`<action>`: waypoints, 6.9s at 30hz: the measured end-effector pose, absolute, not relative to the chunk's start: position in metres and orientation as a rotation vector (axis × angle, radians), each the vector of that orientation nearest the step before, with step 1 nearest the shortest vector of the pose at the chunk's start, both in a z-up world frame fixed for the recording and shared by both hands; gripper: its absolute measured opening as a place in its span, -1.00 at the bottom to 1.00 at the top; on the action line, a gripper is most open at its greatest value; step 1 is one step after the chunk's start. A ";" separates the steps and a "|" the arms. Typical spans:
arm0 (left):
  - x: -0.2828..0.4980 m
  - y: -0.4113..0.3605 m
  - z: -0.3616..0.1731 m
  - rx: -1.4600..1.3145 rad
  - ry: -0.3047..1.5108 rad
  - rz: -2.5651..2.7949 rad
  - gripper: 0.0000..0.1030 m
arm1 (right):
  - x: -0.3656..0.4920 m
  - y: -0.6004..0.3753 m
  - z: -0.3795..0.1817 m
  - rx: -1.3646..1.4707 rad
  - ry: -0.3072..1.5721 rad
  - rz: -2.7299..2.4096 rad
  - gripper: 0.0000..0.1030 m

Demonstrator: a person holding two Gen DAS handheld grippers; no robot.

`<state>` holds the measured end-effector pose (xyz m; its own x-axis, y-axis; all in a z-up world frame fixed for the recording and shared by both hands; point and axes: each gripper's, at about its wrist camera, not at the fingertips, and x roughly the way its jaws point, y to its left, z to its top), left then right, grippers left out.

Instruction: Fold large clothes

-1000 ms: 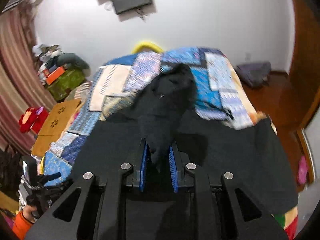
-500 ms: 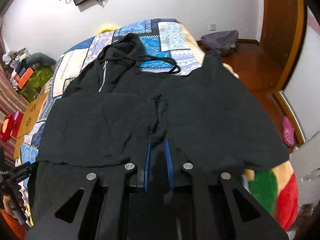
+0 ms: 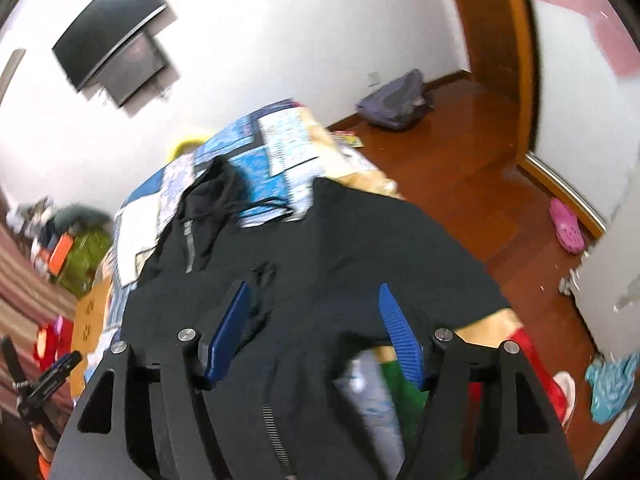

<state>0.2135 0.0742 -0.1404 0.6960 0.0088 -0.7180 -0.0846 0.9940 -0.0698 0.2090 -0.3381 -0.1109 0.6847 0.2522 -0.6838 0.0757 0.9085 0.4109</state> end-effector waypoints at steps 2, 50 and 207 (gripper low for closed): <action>0.217 0.065 -0.138 -0.103 0.786 0.036 0.60 | 0.211 -0.355 -0.123 0.467 0.841 0.056 0.24; 0.203 0.074 -0.182 -0.125 0.884 0.075 0.60 | 0.268 -0.188 -0.115 0.197 0.816 0.388 -0.79; 0.422 0.075 -0.116 0.006 0.817 -0.022 0.42 | 0.372 -0.193 -0.058 0.134 0.747 0.349 0.38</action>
